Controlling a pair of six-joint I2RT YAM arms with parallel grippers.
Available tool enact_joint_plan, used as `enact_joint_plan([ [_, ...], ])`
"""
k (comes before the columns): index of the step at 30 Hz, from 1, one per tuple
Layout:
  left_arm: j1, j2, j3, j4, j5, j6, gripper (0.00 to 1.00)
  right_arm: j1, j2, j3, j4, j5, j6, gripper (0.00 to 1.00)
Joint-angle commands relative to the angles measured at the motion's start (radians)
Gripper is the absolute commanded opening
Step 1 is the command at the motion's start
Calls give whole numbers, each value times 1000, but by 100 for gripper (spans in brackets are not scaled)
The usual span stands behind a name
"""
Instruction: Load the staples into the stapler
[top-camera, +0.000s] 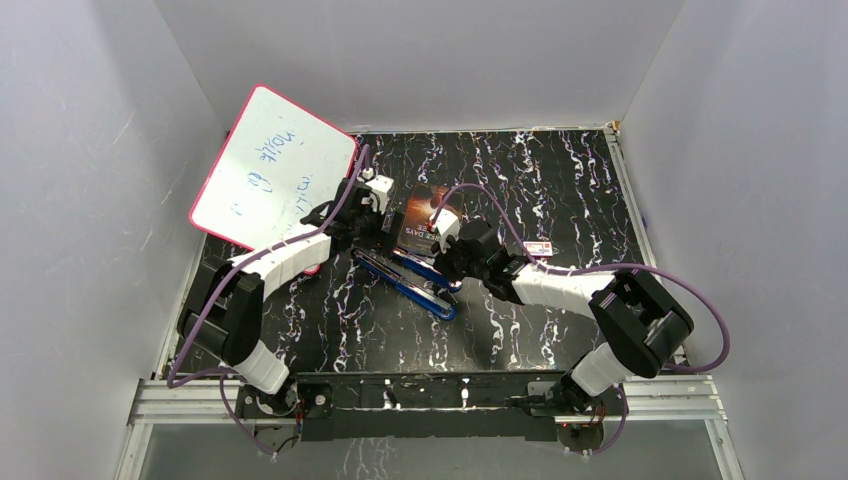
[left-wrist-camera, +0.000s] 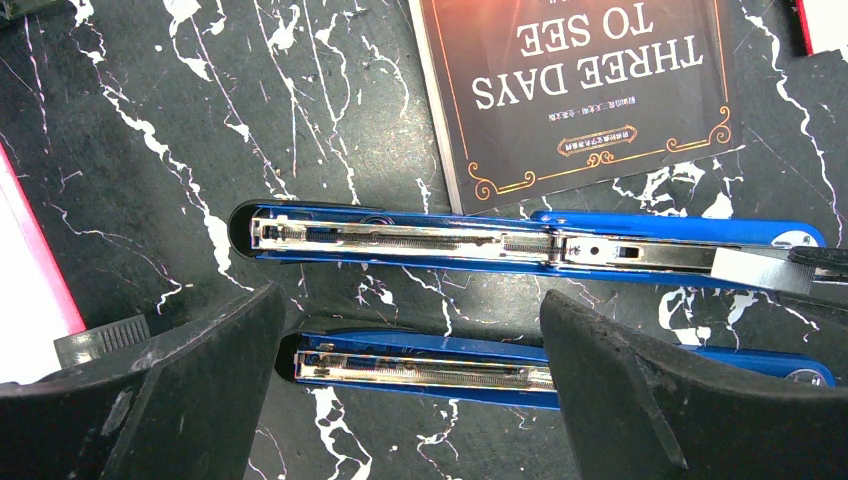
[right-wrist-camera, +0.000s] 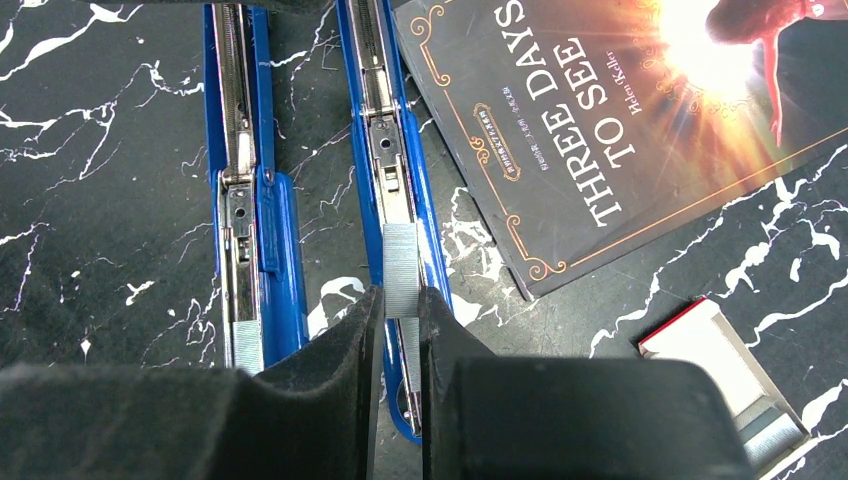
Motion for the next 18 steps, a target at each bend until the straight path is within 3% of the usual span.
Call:
enact_joint_plan([
  [1, -4, -28, 11, 3, 2, 11, 98, 9, -38, 11, 34, 17, 4, 0],
  [18, -5, -30, 9, 3, 7, 9, 98, 16, 30, 41, -12, 28, 6, 0],
])
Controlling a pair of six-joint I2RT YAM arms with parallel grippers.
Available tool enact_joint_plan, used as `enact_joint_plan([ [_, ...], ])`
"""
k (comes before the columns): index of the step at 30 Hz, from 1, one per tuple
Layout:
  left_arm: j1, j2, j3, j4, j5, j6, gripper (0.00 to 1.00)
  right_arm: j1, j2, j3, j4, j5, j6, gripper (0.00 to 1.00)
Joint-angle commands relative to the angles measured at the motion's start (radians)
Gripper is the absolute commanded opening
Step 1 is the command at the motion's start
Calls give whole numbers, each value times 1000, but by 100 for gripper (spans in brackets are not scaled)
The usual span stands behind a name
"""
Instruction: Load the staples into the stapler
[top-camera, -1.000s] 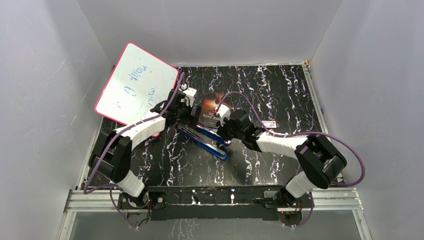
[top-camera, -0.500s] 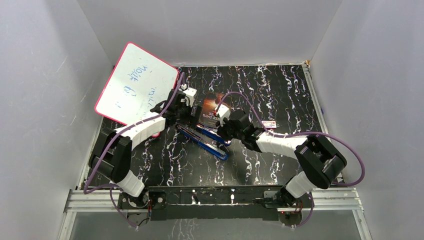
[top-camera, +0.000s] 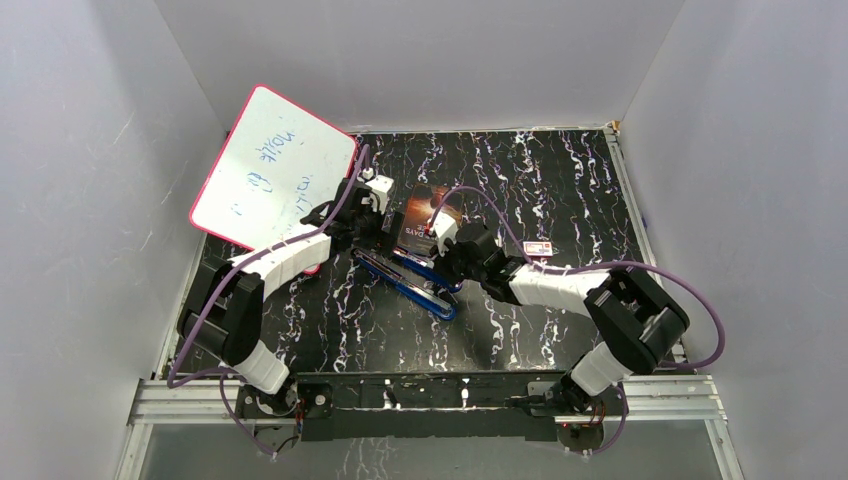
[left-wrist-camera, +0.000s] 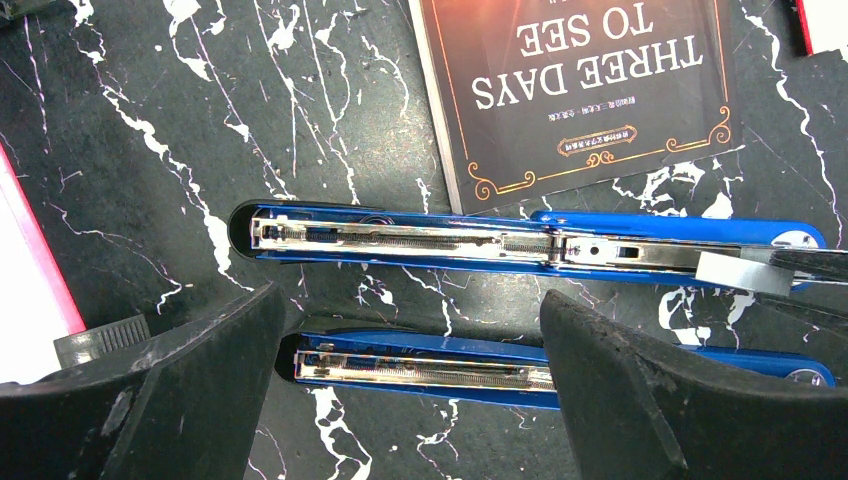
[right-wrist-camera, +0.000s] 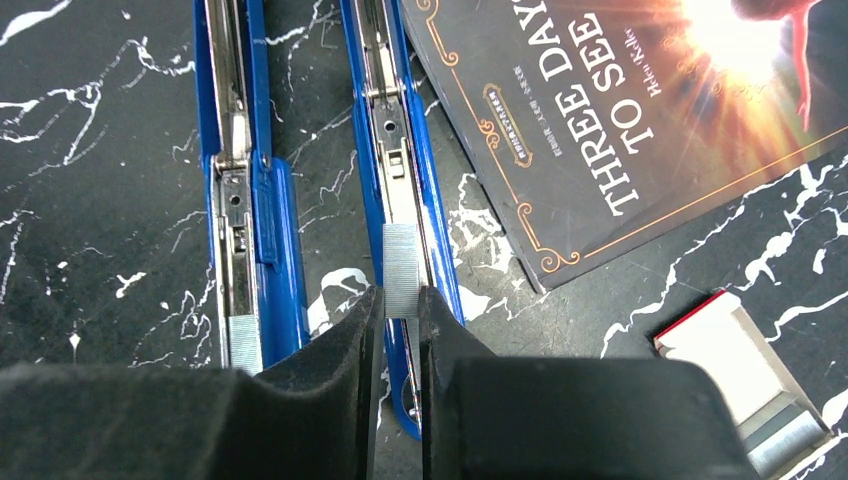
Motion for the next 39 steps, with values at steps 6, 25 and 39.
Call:
enact_joint_plan([
  [6, -5, -27, 9, 5, 8, 10, 98, 4, 29, 51, -28, 12, 4, 0],
  [25, -4, -28, 8, 5, 10, 7, 98, 4, 43, 71, -66, 18, -1, 0],
  [39, -5, -31, 9, 5, 11, 8, 98, 6, -37, 17, 18, -47, -18, 0],
])
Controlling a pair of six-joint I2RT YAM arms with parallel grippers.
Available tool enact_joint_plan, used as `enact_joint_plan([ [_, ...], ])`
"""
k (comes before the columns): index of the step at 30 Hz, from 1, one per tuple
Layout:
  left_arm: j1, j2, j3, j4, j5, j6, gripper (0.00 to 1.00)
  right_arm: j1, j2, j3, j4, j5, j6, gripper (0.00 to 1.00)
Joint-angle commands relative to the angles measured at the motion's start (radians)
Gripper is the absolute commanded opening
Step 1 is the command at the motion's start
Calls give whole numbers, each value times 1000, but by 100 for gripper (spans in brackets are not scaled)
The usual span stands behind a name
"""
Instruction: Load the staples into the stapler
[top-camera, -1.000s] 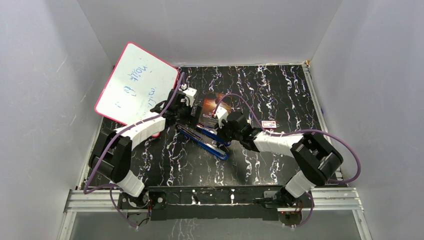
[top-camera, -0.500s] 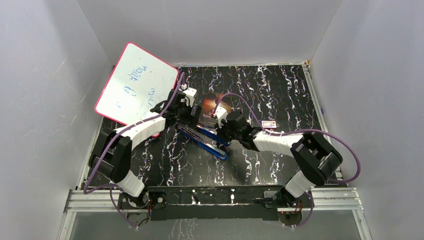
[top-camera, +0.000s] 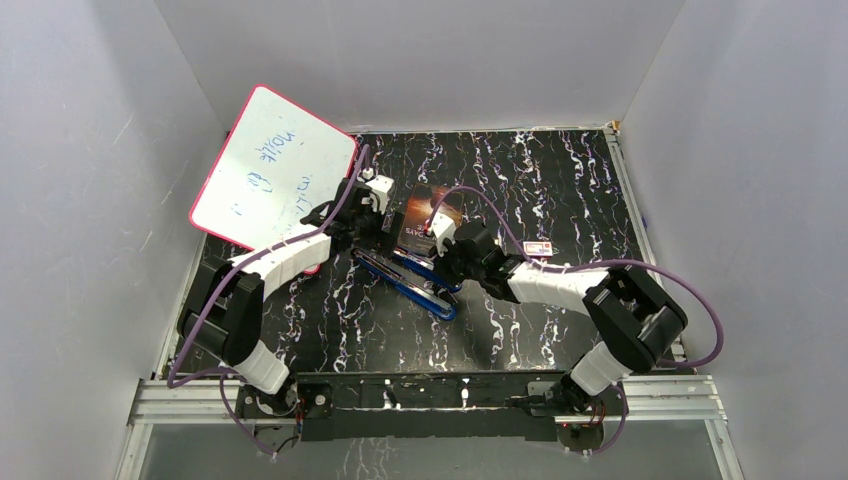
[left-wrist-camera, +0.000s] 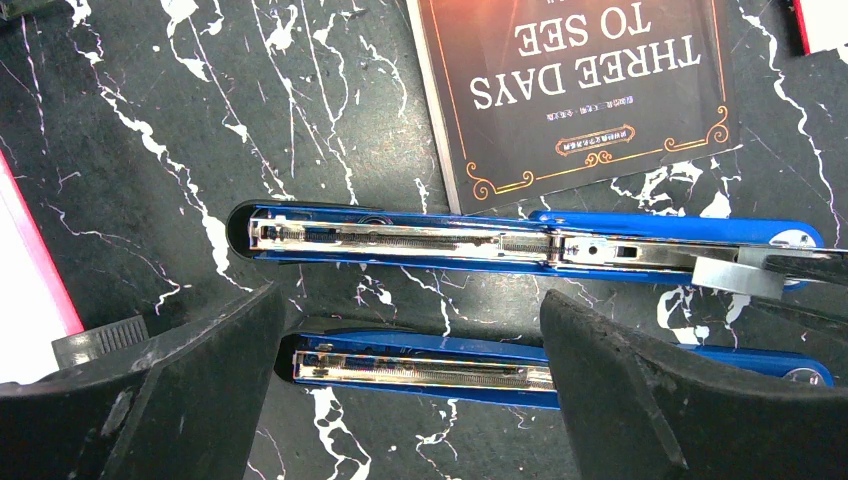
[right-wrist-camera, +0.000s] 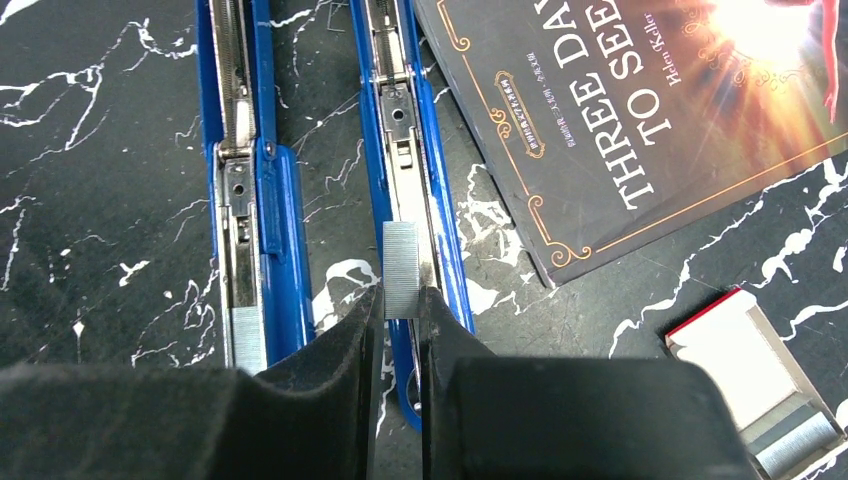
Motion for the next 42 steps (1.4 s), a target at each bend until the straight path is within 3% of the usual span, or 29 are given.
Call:
enact_joint_plan([
  [1, -4, -32, 9, 4, 8, 8, 98, 6, -69, -15, 77, -36, -13, 0],
  [34, -6, -35, 9, 5, 9, 8, 98, 6, 3, 39, 4, 26, 0, 0],
  [42, -6, -35, 9, 3, 5, 10, 98, 5, -48, 6, 63, 11, 2, 0],
])
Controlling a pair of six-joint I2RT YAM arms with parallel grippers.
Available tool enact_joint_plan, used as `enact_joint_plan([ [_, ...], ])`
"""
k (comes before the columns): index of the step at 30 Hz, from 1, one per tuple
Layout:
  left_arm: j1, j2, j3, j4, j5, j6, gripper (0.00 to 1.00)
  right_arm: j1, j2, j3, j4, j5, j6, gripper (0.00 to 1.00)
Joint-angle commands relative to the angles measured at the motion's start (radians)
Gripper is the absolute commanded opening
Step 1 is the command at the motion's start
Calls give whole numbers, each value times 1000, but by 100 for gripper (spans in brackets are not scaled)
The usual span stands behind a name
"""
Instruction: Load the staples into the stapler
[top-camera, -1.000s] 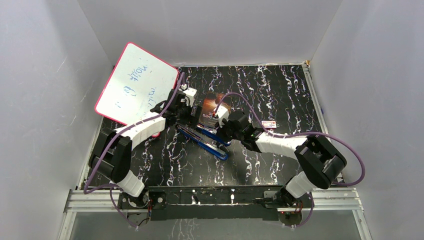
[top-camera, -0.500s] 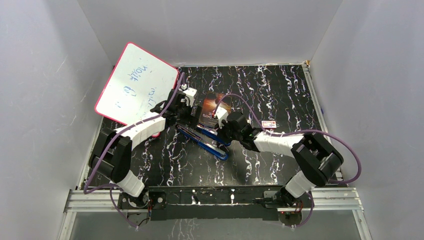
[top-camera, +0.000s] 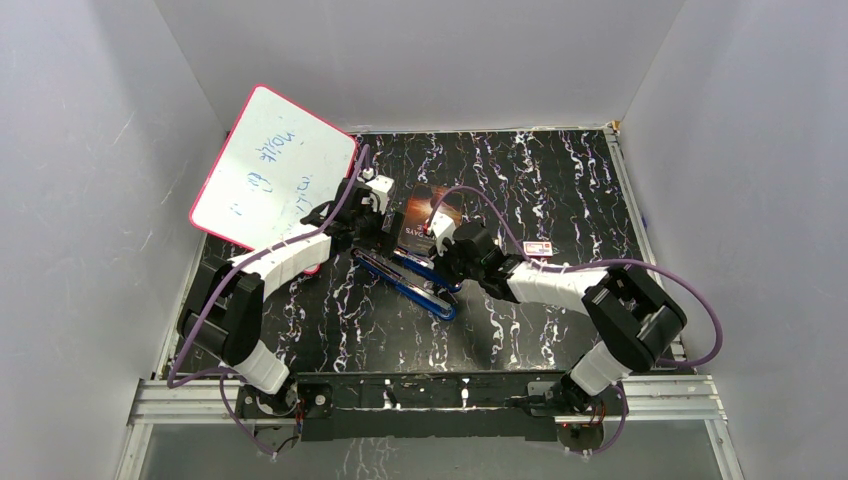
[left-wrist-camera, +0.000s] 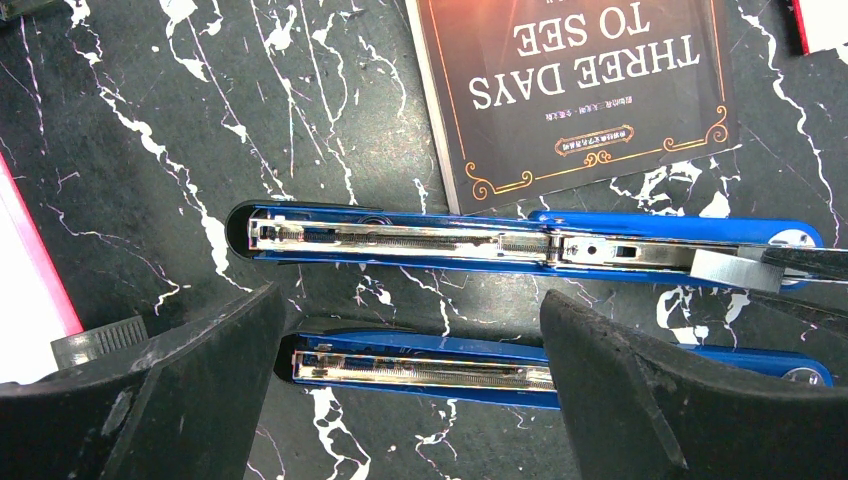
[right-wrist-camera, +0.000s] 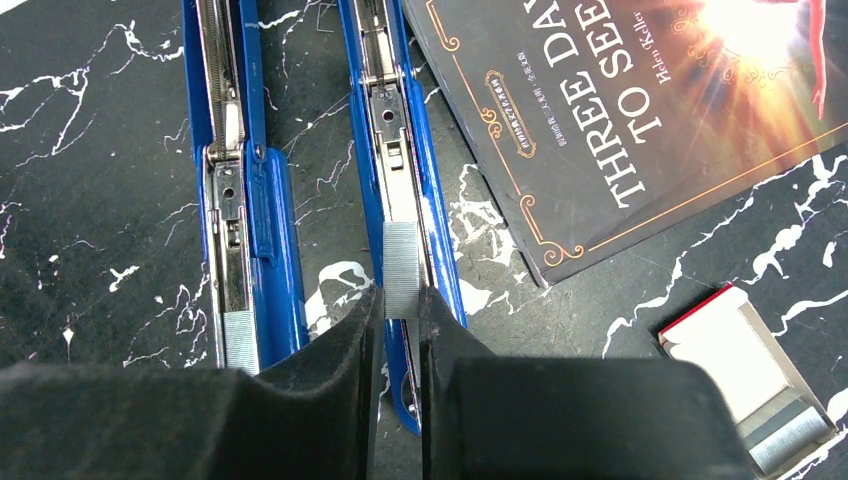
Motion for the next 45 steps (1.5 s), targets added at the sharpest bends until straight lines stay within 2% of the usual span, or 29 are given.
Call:
enact_joint_plan([
  [1, -5, -36, 10, 3, 4, 10, 98, 6, -49, 5, 66, -4, 0, 0],
  [45, -7, -36, 7, 5, 7, 11, 98, 9, 24, 83, -84, 24, -7, 0],
])
